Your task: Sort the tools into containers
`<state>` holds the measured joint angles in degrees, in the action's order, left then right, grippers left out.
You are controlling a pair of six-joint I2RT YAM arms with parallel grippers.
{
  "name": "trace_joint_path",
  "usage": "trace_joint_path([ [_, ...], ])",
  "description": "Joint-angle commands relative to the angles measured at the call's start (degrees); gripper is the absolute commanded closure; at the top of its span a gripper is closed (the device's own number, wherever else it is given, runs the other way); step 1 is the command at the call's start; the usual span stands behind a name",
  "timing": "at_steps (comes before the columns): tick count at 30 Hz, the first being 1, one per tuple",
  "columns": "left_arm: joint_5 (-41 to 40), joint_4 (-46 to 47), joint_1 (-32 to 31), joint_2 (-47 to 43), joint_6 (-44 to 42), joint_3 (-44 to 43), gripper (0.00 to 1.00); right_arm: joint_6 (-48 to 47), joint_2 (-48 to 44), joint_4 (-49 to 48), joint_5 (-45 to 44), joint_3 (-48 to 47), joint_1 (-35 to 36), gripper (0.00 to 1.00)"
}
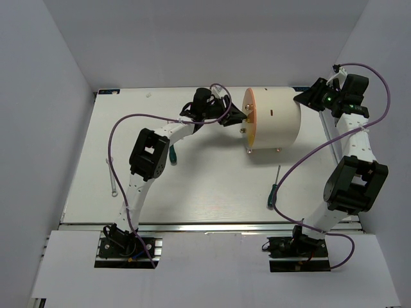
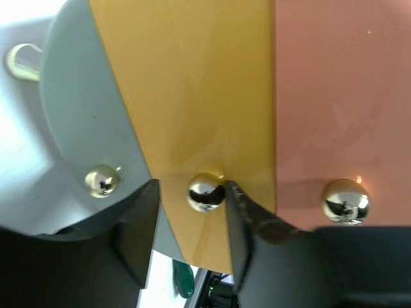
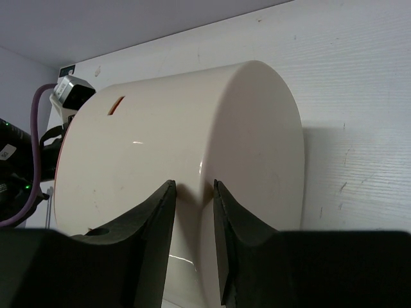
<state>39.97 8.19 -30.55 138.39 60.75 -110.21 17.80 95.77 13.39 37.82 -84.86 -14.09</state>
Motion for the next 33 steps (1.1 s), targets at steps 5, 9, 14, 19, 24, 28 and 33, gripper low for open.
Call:
trace_joint_path([
  [5, 0.81, 2.01, -1.45, -0.31, 1.03, -2.02, 0.61, -1.02, 1.53, 3.49, -0.12, 1.72, 0.38, 0.65],
  [9, 0.91, 2.36, -1.36, -1.27, 1.12, -0.54, 0.74, -1.1, 1.44, 3.49, -1.0, 1.89, 0.38, 0.65],
  [14, 0.55, 4.11, 0.22, -5.39, 0.95, 4.91, 0.8, -1.72, 1.53, 4.01, -2.84, 1.72, 0.2, 0.66],
  [19, 0.11, 5.17, 4.17, -10.59, -0.1, 11.94, 0.81, -1.98, 2.23, 4.45, -3.37, 1.19, -0.5, 0.66],
  [24, 0.9, 4.47, 7.16, -14.8, -1.86, 17.22, 0.81, -2.51, 2.67, 4.72, -3.98, 0.84, -0.59, 0.66],
  [28, 1.87, 2.98, 7.87, -16.48, -3.18, 19.24, 0.8, -2.86, 2.85, 4.98, -4.6, 0.75, -0.59, 0.66],
  [33, 1.78, 4.2, 7.96, -17.63, -3.1, 21.62, 0.65, -3.39, 2.93, 5.07, -4.16, 0.66, -0.68, 0.63],
])
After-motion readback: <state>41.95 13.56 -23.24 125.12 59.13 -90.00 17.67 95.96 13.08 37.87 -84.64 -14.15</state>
